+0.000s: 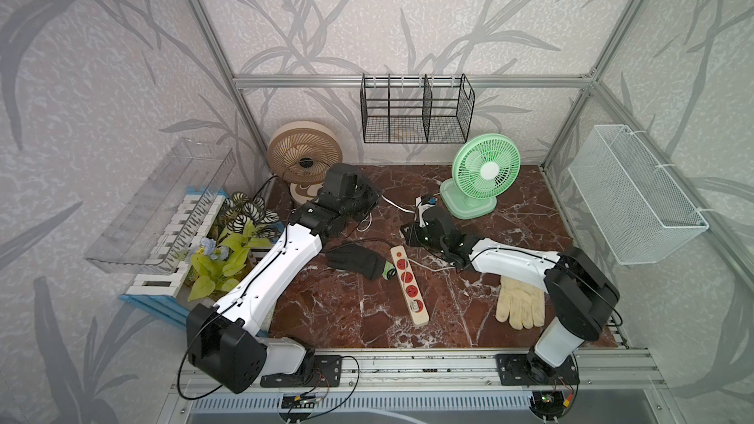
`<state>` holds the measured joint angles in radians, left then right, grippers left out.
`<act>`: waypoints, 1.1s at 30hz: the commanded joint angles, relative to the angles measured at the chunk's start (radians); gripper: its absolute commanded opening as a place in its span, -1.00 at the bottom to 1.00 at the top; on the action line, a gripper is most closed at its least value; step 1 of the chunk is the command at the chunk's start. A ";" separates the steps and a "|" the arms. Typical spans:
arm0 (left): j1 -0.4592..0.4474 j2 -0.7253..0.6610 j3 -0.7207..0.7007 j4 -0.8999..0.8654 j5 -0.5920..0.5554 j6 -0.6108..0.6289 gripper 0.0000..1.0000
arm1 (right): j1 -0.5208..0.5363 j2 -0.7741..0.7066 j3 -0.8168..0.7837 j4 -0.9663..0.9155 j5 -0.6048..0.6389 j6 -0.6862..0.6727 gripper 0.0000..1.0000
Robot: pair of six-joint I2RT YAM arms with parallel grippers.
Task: Plug the desk fan into the power strip
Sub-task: Pick up the plug from the center of the board, then insert the plug into the socket.
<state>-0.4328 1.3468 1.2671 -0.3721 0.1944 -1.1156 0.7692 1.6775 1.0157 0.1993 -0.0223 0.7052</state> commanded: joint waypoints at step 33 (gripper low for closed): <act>0.097 -0.093 -0.302 0.221 -0.080 0.232 -1.00 | 0.219 0.100 0.157 -0.511 0.216 0.025 -1.00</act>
<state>-0.3389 1.2484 0.9684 -0.2089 0.1070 -0.8867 0.9916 1.8496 1.1995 -0.2924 0.1188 0.7094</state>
